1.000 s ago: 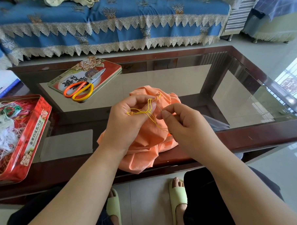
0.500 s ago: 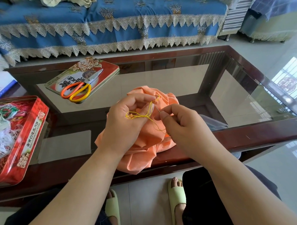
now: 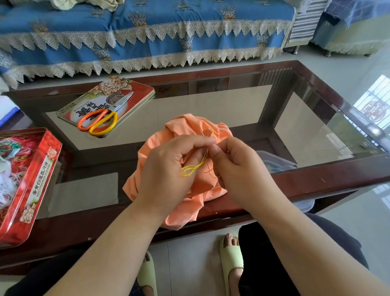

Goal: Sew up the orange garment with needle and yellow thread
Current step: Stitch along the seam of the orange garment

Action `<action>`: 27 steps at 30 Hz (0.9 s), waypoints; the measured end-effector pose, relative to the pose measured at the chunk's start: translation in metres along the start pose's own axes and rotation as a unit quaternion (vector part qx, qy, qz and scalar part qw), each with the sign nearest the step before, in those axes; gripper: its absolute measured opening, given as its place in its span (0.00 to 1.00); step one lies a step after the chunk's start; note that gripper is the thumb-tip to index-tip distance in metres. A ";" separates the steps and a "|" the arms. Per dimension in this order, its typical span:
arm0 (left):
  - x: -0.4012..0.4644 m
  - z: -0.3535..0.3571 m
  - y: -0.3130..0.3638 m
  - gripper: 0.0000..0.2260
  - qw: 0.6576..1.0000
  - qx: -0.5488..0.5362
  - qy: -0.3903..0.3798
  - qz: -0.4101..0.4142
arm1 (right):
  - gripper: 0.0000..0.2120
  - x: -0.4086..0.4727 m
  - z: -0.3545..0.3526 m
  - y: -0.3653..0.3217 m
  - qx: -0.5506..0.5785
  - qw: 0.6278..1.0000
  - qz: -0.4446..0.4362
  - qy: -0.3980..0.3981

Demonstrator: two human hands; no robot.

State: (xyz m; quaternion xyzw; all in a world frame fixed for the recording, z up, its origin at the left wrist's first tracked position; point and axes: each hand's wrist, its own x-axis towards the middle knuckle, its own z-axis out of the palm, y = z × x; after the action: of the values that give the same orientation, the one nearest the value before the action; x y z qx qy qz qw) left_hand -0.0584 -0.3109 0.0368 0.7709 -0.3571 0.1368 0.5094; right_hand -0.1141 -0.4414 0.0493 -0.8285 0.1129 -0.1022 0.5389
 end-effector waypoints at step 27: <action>0.002 0.001 0.003 0.03 0.991 -0.056 0.031 -0.121 | 0.10 -0.002 0.007 -0.001 0.084 0.991 -0.103 0.021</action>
State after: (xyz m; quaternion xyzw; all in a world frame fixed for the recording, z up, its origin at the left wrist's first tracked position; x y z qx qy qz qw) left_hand -0.0597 -0.3132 0.0398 0.7742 -0.2525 0.0775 0.5751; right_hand -0.1140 -0.4347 0.0475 -0.7851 0.0293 -0.1838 0.5908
